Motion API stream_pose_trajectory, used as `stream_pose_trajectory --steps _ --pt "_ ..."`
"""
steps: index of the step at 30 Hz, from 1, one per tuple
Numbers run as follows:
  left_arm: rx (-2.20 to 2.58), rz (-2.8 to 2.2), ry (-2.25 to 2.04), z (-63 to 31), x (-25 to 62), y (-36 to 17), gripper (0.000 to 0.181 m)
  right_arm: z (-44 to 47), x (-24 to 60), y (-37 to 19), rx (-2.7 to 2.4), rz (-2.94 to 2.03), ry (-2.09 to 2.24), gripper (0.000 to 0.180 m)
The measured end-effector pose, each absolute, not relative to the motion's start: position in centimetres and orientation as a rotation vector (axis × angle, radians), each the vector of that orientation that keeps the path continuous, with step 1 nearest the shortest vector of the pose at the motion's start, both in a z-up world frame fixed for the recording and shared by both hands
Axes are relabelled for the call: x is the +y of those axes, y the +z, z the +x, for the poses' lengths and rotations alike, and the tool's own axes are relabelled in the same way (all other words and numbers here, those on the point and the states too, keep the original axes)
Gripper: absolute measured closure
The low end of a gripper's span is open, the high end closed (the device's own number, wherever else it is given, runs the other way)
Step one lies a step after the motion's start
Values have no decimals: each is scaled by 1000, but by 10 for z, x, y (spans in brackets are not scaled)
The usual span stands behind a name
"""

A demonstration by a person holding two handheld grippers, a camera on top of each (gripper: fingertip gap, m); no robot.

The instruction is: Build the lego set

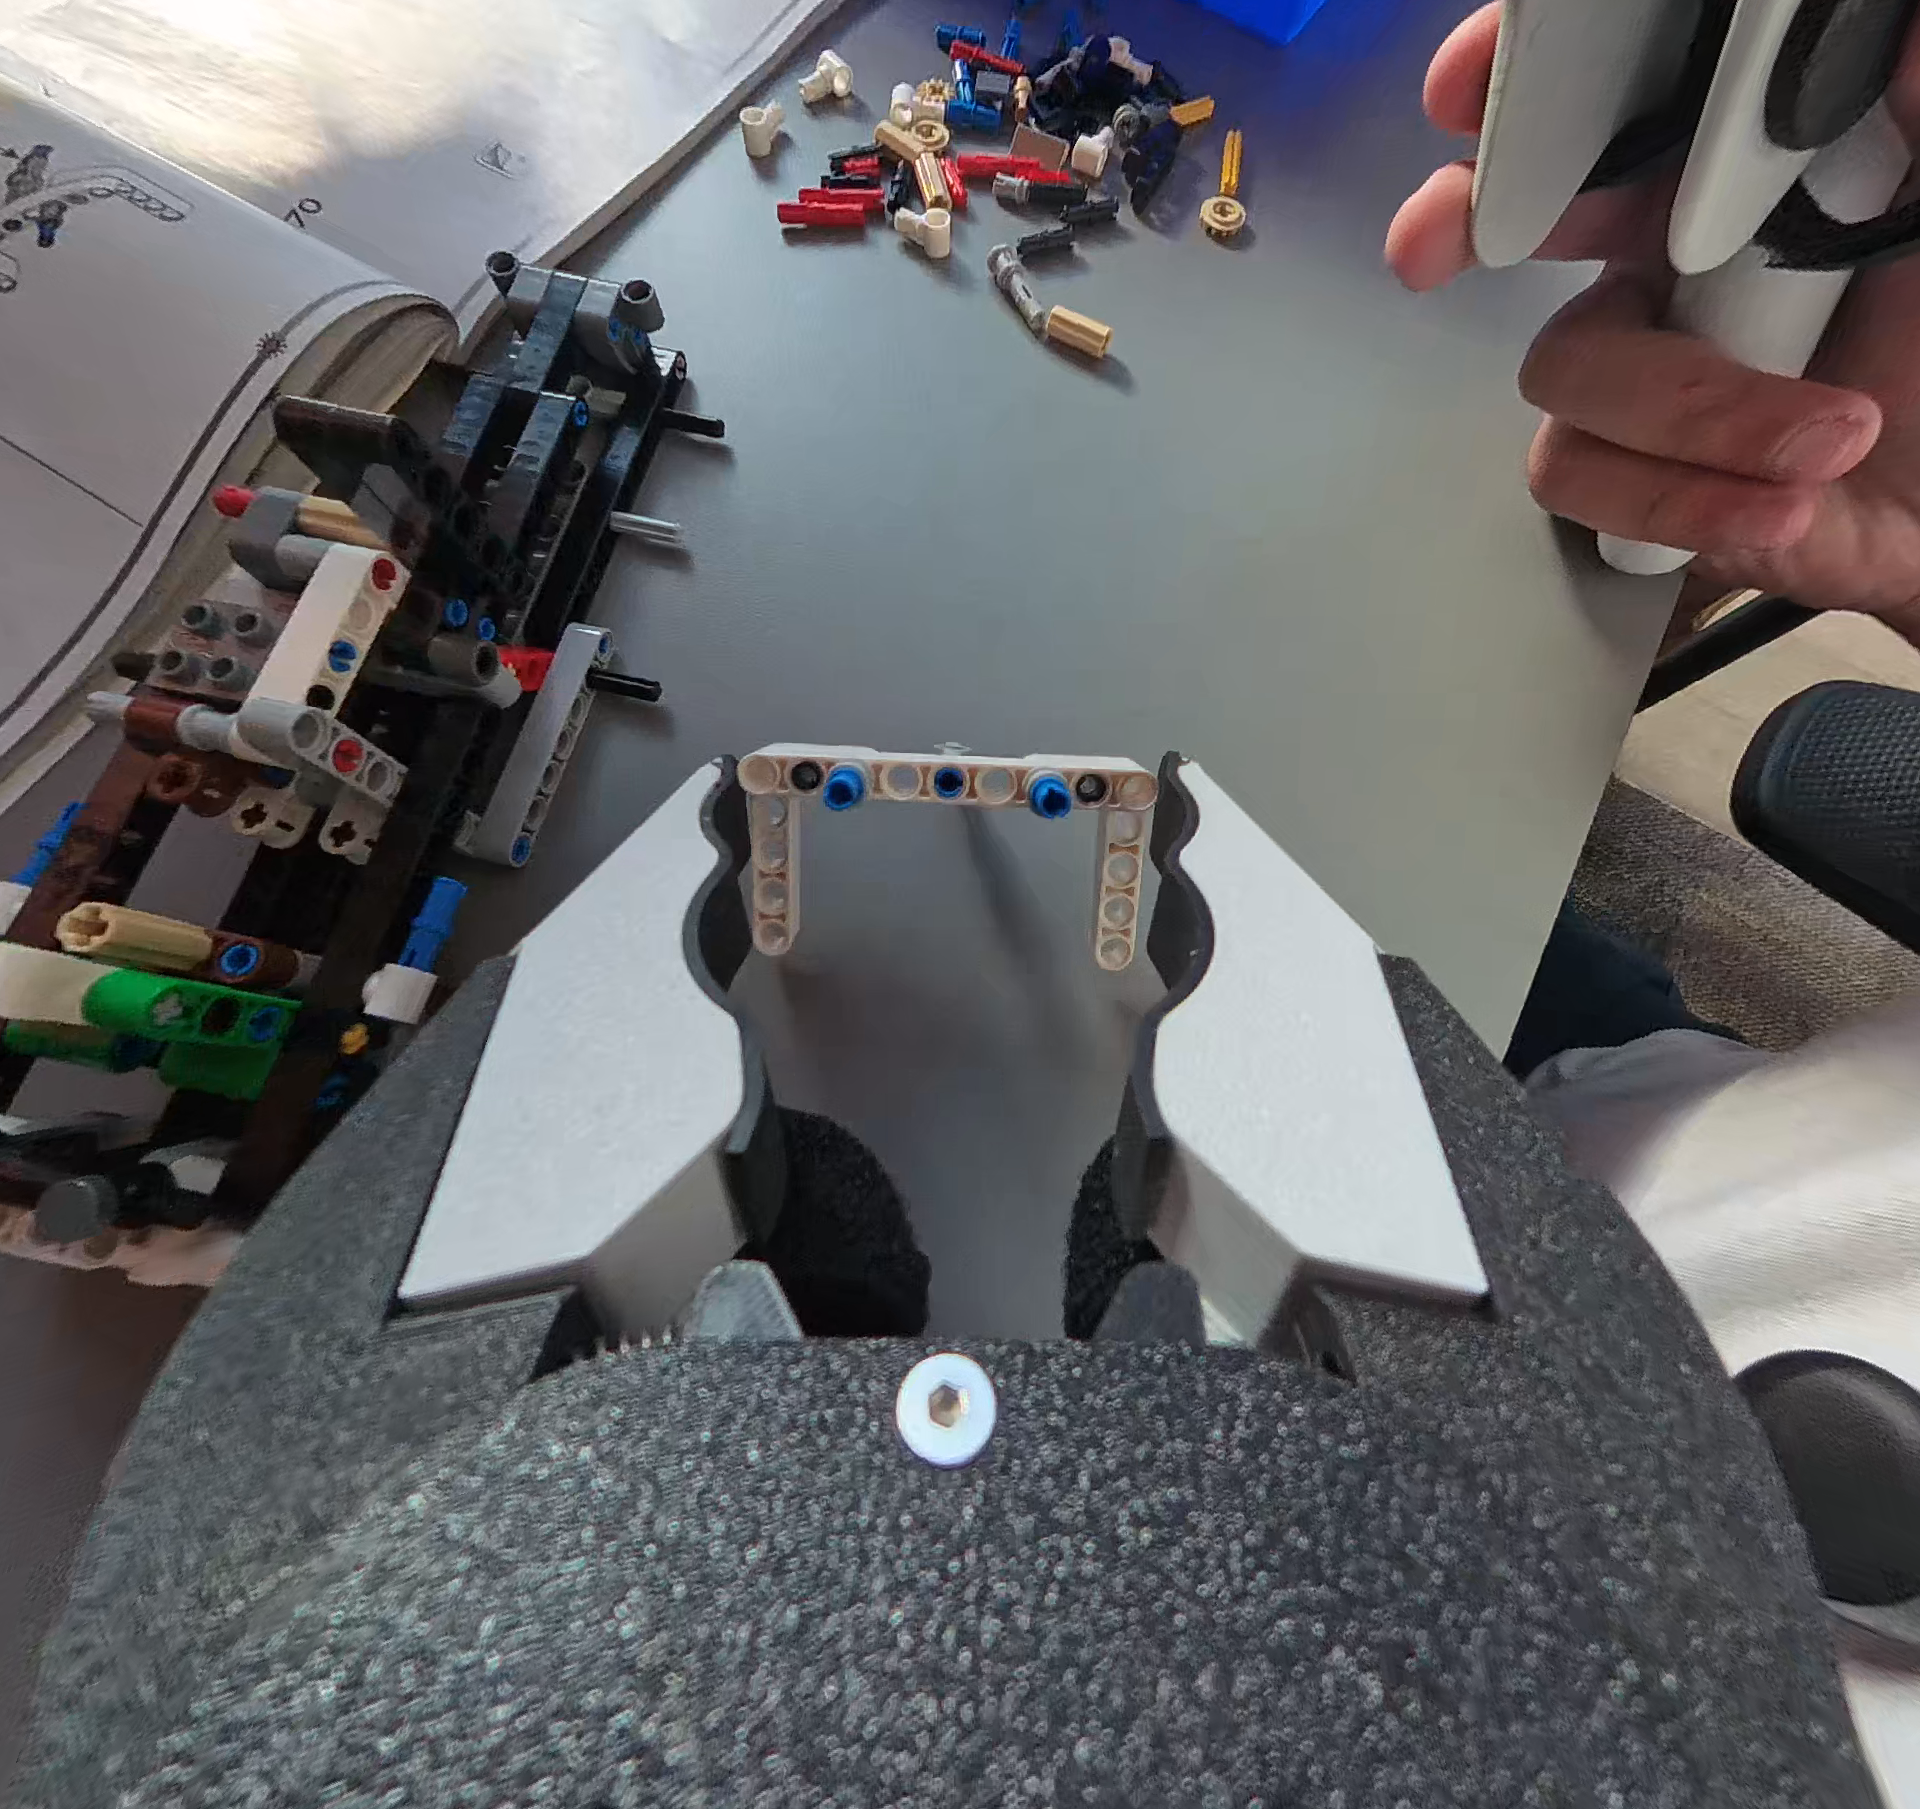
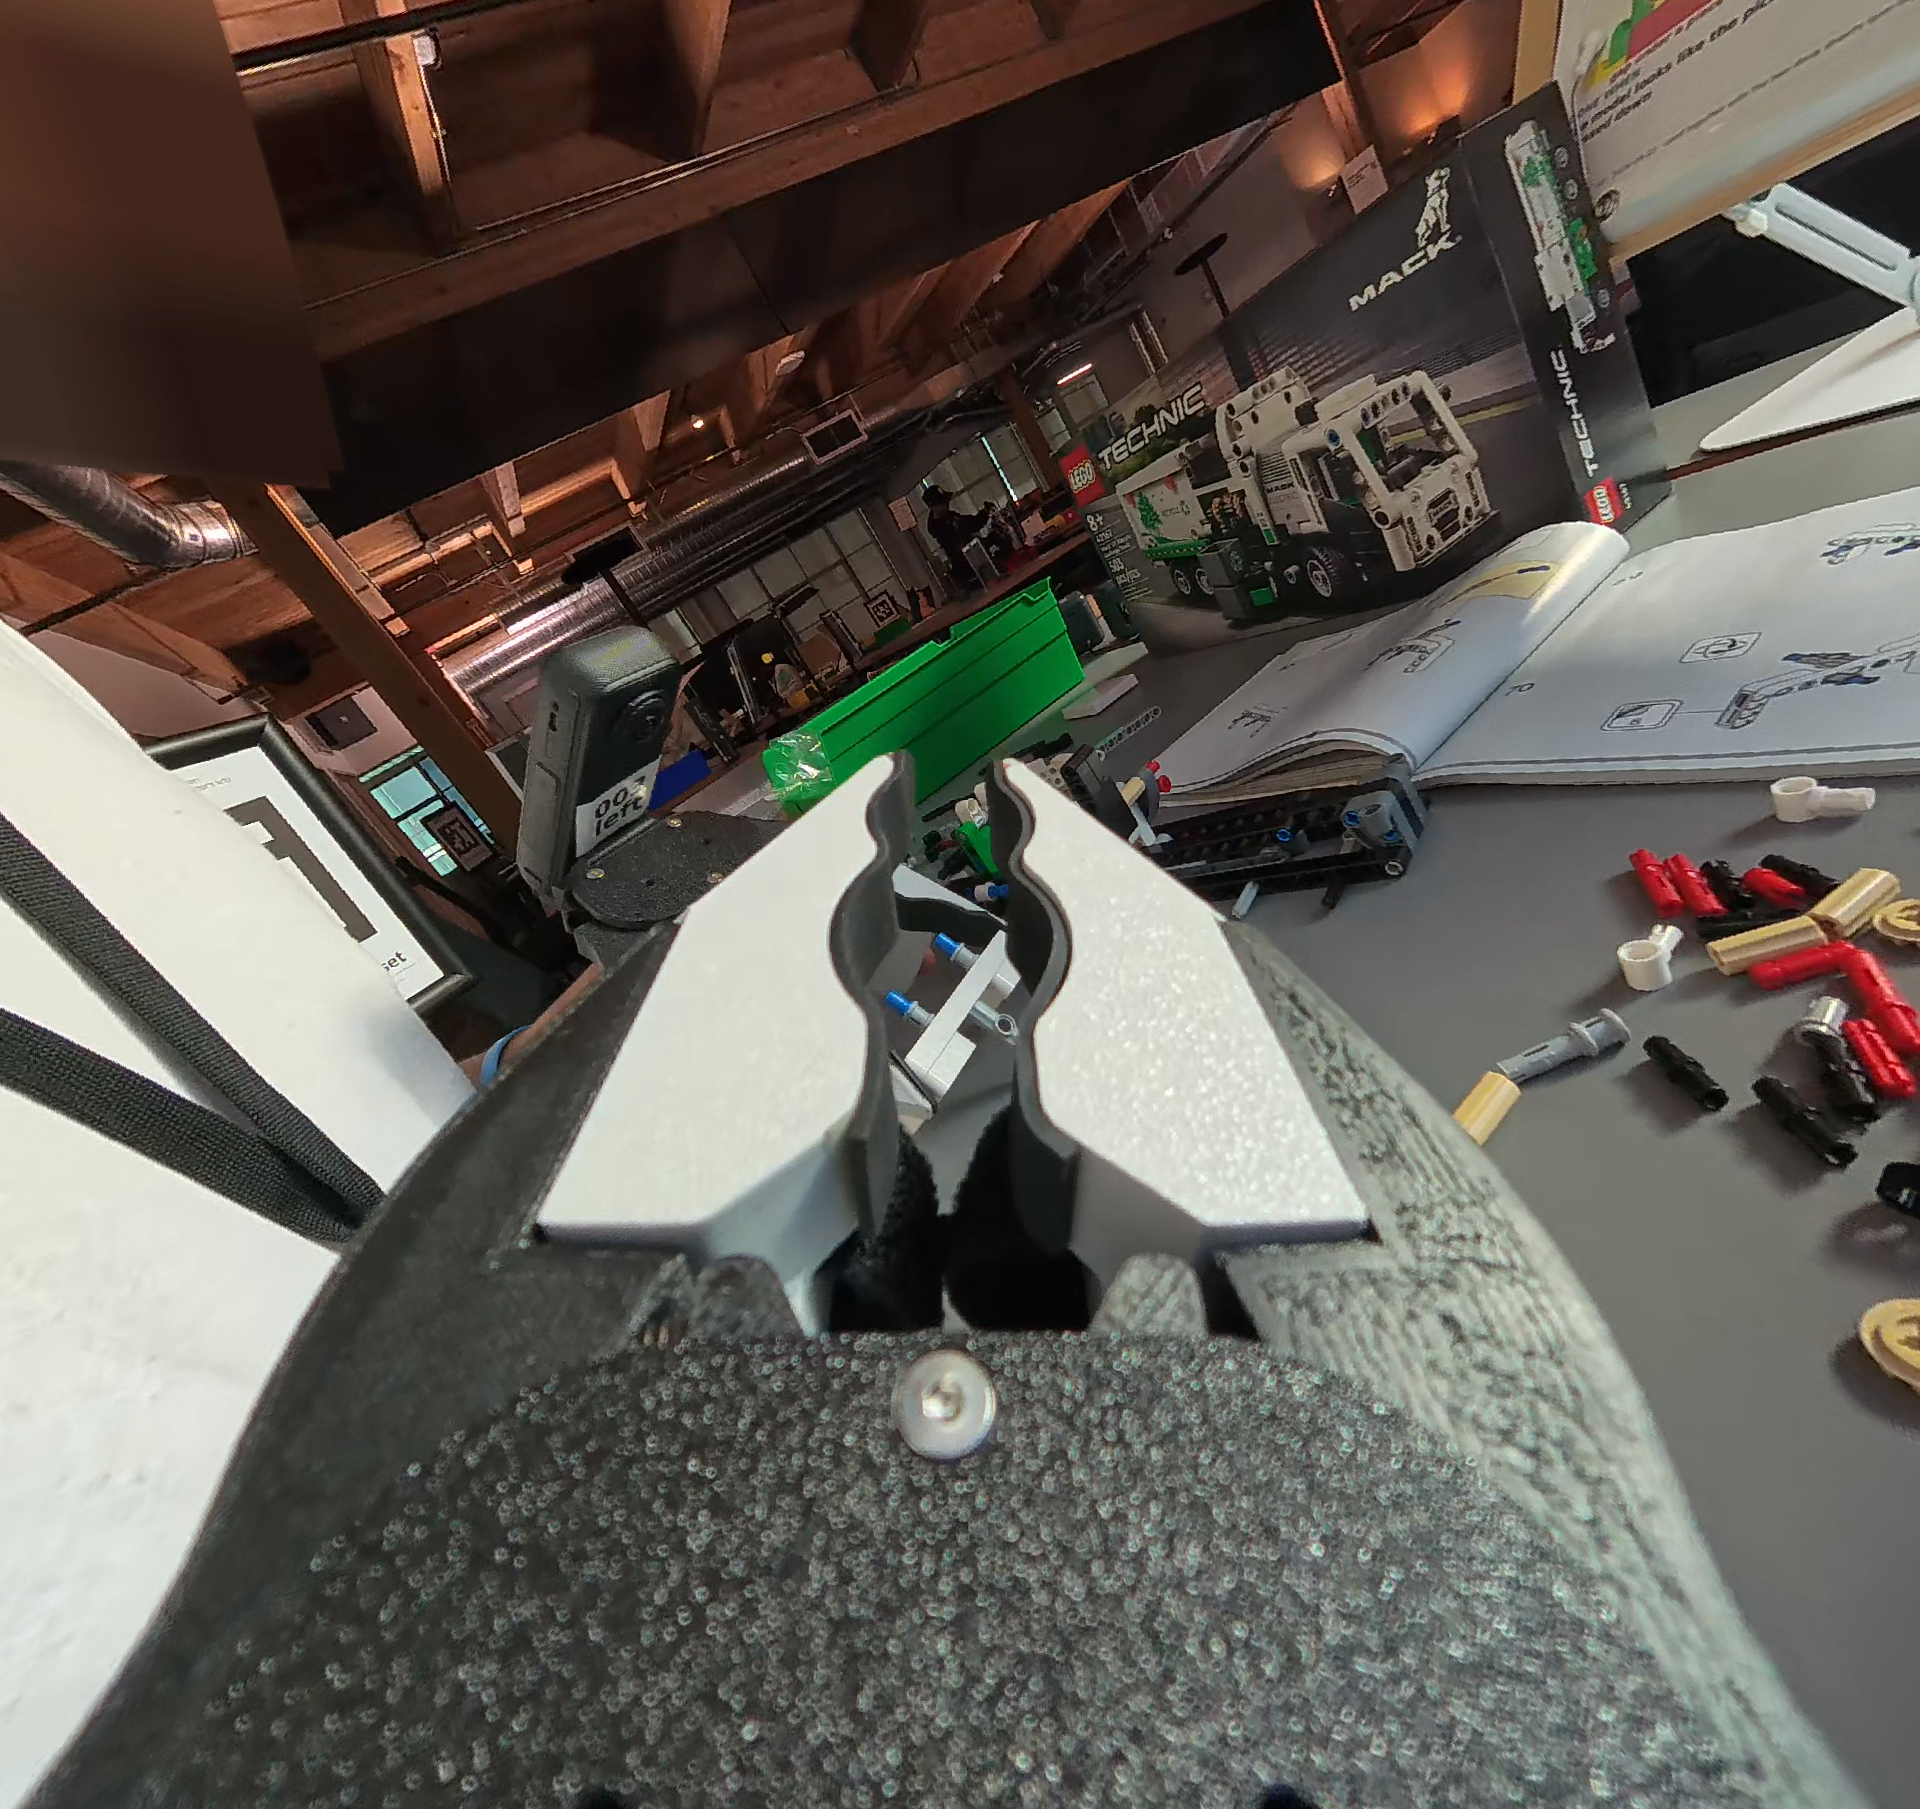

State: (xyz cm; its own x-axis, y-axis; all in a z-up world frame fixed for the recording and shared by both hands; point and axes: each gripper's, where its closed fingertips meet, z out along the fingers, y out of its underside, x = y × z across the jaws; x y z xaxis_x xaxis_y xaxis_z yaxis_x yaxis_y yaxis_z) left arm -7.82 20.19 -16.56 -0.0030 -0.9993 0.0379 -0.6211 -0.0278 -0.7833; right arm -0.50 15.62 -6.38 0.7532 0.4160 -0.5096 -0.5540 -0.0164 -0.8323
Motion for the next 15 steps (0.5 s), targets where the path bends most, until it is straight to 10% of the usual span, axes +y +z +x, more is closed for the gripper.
stream_pose_trajectory --steps 15 --pt "1638 -1680 -907 -73 207 -163 90 92 202 -114 302 -1835 -60 155"
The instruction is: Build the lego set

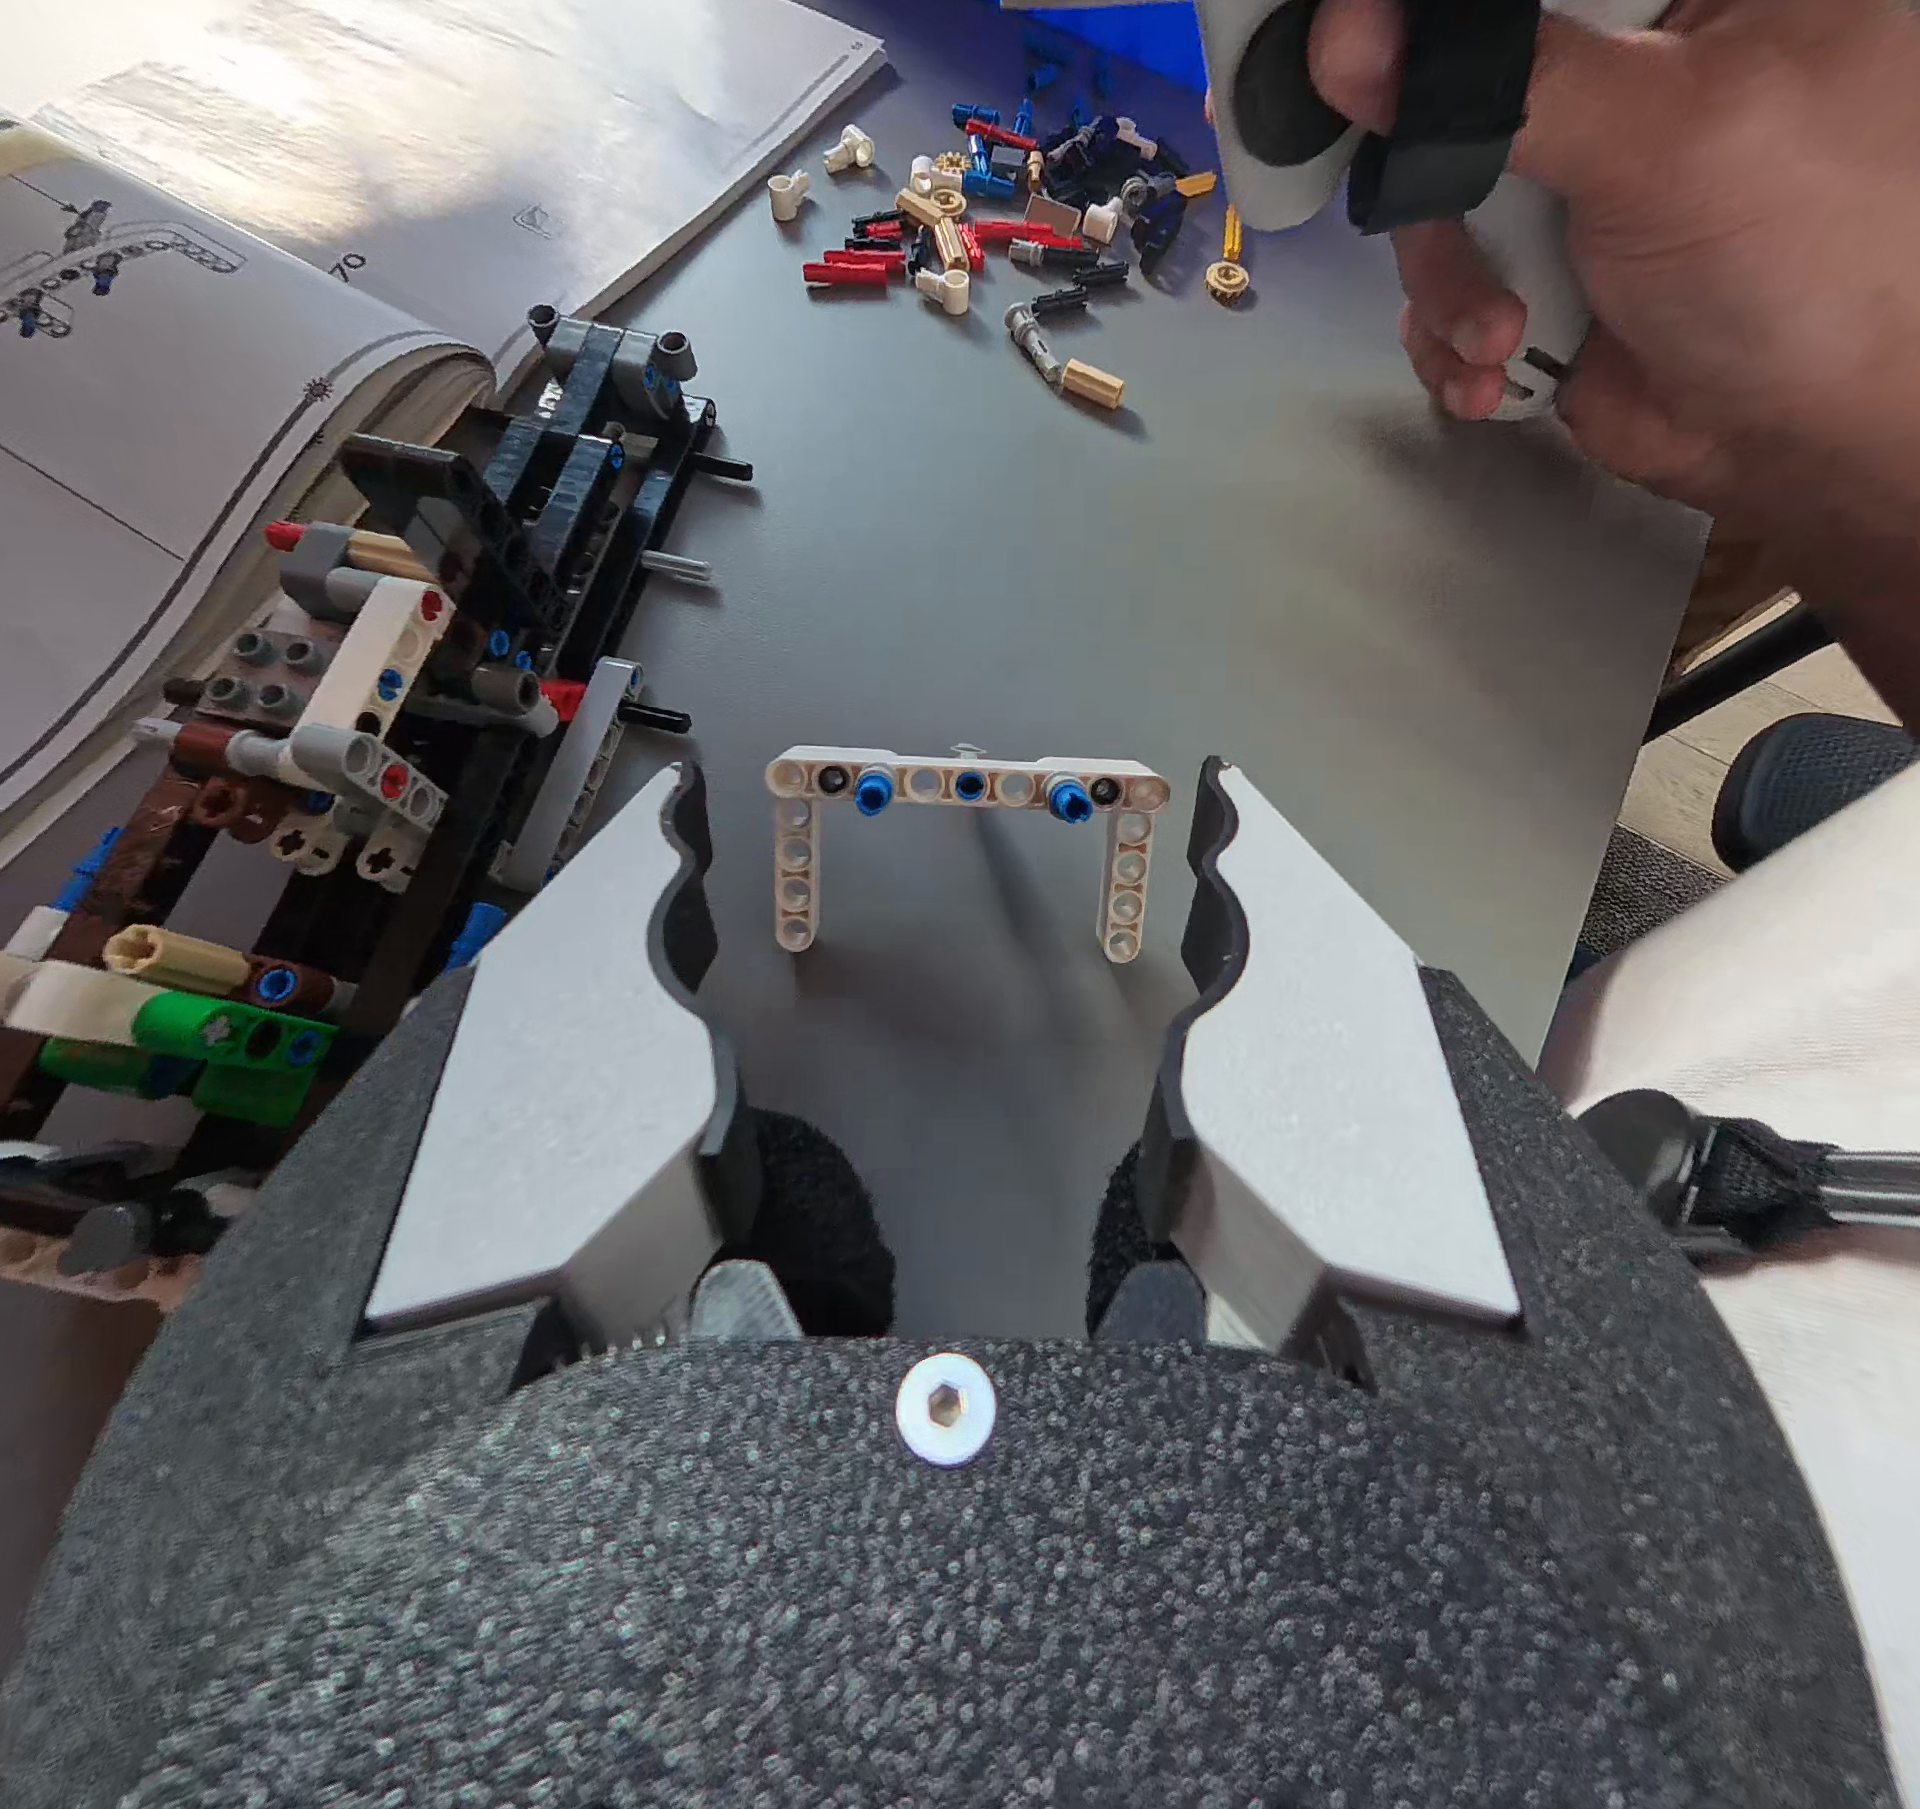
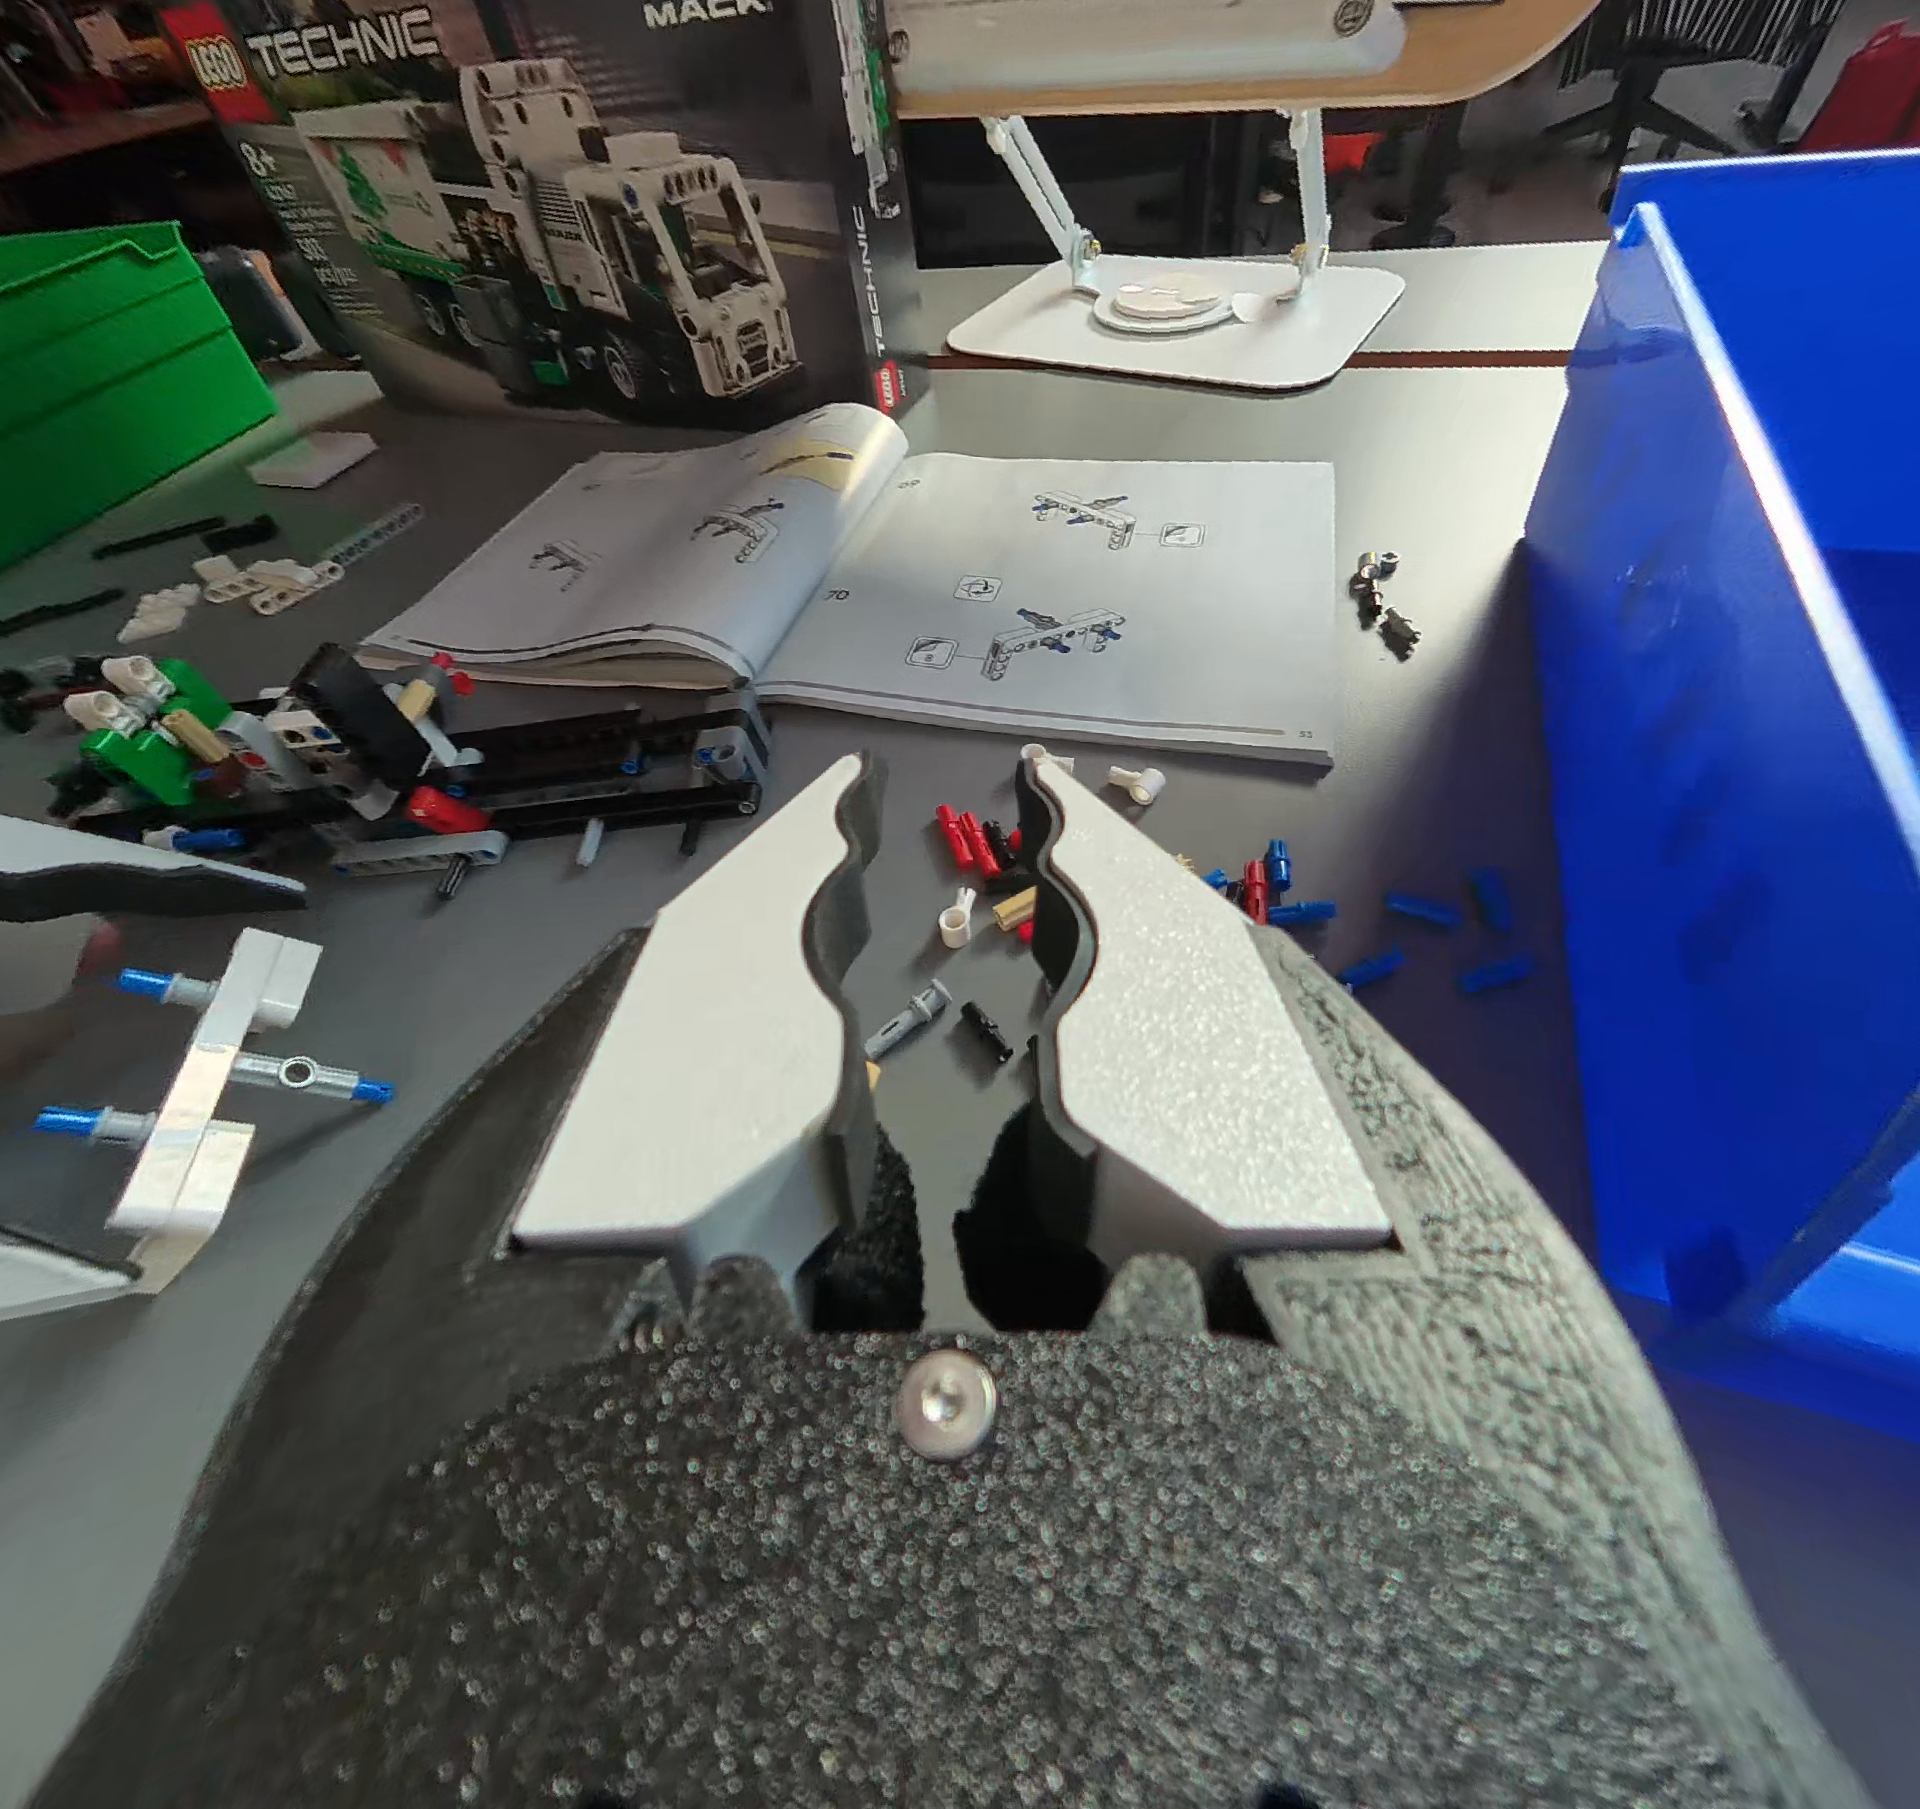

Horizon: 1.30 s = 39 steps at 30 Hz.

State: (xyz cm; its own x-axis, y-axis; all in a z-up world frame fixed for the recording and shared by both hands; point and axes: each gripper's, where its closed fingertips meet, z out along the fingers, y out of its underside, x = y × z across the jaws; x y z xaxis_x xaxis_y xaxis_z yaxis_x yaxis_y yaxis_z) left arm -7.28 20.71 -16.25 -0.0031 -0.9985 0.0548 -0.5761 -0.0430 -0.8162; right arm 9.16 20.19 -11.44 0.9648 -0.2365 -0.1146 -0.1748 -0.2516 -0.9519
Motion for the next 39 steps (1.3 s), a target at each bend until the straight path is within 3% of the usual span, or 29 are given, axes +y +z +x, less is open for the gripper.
stream_pose_trajectory --steps 12,39 --pt "1478 -1712 -925 -121 274 -118 123 89 201 -122 273 -1877 -112 155" --pt "1459 -1718 -866 -123 282 -125 133 84 206 -131 231 -1946 -132 154"
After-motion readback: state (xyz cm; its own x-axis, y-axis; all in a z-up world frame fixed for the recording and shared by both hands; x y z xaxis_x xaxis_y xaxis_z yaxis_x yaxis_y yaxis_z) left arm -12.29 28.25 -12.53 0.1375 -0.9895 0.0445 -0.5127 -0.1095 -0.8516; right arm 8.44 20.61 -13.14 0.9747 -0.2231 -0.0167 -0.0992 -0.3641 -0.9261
